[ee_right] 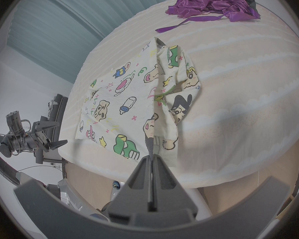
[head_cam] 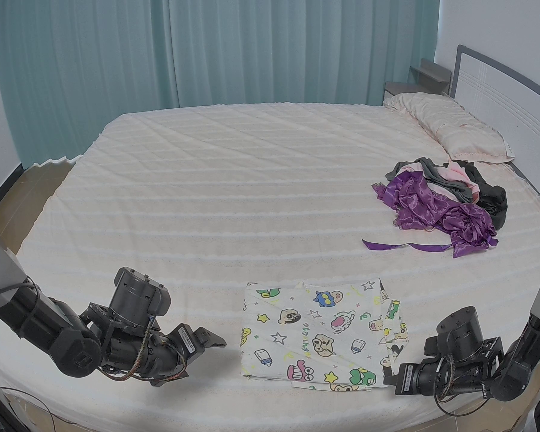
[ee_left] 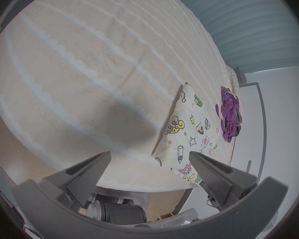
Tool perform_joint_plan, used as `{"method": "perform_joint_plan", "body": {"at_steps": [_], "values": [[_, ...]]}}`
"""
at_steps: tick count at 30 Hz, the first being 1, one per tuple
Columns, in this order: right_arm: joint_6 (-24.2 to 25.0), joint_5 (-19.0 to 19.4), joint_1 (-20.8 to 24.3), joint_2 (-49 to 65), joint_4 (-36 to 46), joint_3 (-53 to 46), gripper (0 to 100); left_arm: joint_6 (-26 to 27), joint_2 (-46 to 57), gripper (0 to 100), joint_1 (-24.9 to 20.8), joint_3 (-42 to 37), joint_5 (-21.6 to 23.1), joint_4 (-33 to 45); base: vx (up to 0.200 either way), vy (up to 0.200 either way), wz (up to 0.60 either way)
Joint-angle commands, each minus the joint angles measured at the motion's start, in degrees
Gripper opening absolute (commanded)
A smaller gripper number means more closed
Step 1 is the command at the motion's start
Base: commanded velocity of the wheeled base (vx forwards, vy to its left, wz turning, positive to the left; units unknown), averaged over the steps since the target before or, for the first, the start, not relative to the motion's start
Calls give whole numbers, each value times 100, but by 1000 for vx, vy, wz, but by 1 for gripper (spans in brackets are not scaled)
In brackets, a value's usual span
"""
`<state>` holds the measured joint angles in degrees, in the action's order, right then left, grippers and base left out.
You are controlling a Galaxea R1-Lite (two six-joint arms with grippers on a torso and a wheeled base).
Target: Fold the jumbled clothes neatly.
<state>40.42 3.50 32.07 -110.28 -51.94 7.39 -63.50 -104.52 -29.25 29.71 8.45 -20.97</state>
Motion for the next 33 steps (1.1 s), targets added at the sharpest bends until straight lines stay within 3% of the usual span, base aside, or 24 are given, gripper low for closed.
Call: {"method": "perform_joint_plan", "body": {"at_steps": [1, 5, 6, 12, 19, 33], "values": [[1, 2, -26, 6, -9, -27, 0, -4, 2, 100, -2, 0, -1, -4, 0, 0, 0], [1, 10, -26, -47, 0, -27, 0, -4, 2, 100, -20, 0, -1, -4, 0, 0, 0], [1, 10, -26, -47, 0, -27, 100, -4, 2, 100, -20, 0, -1, -4, 0, 0, 0], [-8, 10, -149, 147, -18, 8, 100, -4, -16, 100, -29, 0, -1, -4, 0, 0, 0], [-26, 72, -826, 340, -334, 668, 100, -4, -33, 100, -29, 0, -1, -4, 0, 0, 0], [-17, 90, -1239, -1611, -290, 2891, 100, -4, -42, 100, -37, 0, -1, -4, 0, 0, 0]]}}
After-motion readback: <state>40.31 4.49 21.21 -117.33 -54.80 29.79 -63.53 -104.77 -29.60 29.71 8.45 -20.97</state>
